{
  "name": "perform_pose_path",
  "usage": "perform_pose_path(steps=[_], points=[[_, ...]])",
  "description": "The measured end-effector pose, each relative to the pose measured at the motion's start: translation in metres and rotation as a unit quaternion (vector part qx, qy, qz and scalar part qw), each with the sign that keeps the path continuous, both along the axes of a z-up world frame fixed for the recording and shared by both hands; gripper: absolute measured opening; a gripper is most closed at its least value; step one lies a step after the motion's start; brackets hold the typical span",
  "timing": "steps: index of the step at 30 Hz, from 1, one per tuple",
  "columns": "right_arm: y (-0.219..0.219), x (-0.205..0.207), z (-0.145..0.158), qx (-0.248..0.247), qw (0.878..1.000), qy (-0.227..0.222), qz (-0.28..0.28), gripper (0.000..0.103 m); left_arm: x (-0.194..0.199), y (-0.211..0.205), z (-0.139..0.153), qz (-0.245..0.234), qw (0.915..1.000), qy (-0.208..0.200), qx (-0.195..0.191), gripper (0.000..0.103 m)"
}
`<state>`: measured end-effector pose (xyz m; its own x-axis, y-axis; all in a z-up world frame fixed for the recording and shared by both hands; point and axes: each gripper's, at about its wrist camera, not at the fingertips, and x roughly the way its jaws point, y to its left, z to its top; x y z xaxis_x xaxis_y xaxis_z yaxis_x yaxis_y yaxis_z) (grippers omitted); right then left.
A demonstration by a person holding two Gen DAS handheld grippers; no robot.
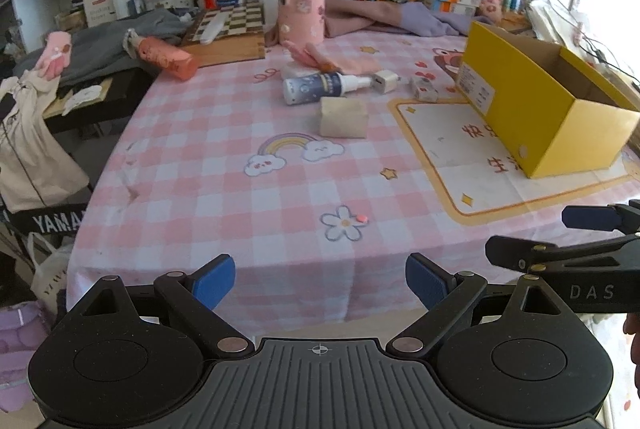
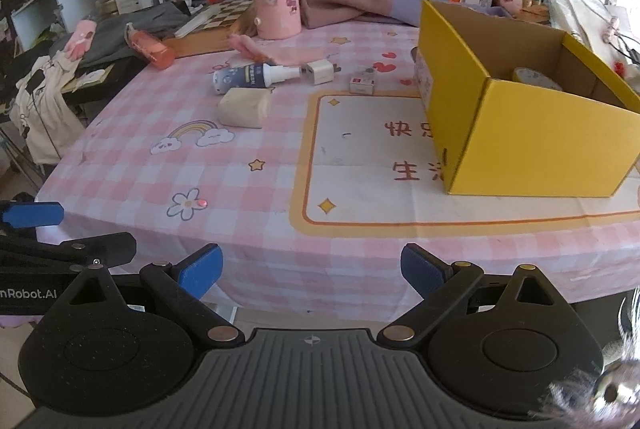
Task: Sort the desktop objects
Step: 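Move both grippers toward the white eraser block and small white card box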
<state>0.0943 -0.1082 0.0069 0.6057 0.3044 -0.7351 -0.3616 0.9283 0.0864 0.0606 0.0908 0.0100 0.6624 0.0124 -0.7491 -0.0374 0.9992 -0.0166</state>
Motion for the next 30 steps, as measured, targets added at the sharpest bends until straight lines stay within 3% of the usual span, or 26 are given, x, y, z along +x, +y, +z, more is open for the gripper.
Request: perform_pose_path(steps=[15,30], points=[[0.027,0.052,0.000,-0.009,0.998,-0.011,0.059,0.093,0.047,0.019,-0.001,0.042,0.9990,-0.002,-0.012,0.094],[0.028,0.128,0.005,0.010,0.998,-0.022,0.065,0.093,0.113,0.011,0.008,0.048,0.9988,-0.011,0.005,0.094]])
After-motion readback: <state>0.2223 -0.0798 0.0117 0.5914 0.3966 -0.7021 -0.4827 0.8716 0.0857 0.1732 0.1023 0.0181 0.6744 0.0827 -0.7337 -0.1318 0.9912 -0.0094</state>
